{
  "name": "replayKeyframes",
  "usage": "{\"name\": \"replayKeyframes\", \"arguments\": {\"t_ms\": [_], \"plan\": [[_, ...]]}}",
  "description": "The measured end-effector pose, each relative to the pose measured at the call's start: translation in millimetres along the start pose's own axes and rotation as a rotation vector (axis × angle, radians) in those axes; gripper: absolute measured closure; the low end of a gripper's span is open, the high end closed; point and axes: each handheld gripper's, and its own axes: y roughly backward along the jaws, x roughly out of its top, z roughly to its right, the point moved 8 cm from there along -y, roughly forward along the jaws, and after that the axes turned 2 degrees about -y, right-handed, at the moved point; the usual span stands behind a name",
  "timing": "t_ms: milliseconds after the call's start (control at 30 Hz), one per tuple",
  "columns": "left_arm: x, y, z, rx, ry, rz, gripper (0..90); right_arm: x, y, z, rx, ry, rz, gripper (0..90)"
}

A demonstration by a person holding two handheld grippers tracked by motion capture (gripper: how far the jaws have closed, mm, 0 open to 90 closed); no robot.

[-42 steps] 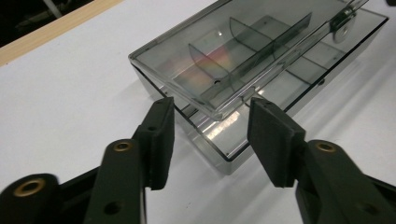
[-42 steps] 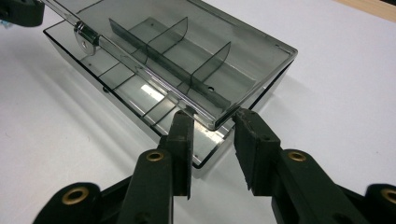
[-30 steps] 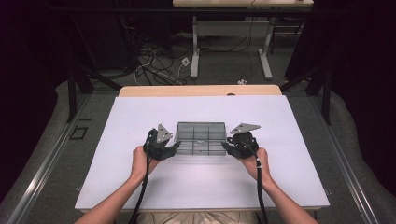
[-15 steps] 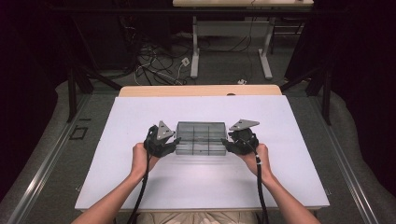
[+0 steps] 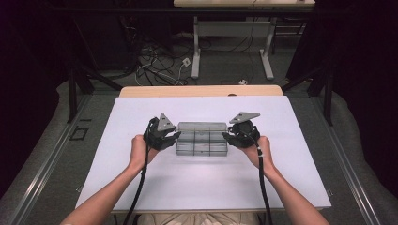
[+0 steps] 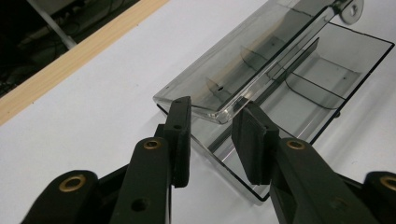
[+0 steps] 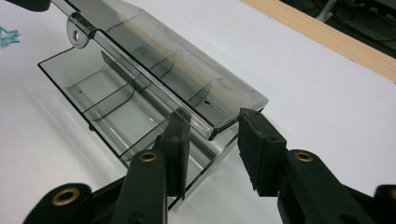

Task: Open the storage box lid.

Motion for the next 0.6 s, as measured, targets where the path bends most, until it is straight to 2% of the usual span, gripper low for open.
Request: {"name": "replayKeyframes", "arguments": {"t_ms": [167,233,333,433,600], "plan": [[5.5,-3.3,-7.7,-0.024,0.027,-0.016,67.7,10.6,-1.2,4.8,-0.004,0.011,-0.017,65.1],[9.2,-4.8,-10.5,-0.029,0.042,-0.007,68.3,13.8,-1.1,6.6,-0.005,0.014,-0.024,65.6],[16.6,-5.1,-13.5,-0.033,0.029,-0.014,69.7,17.3,-2.5,8.1,-0.01,0.015,-0.036,66.5],[20.9,-6.0,-16.3,-0.022,0.015,-0.022,69.9,21.2,-3.3,11.0,-0.03,0.04,-0.056,68.2],[25.1,-7.3,-19.2,-0.032,0.007,-0.032,70.3,23.0,-5.9,12.7,-0.032,0.026,-0.059,68.7]]}}
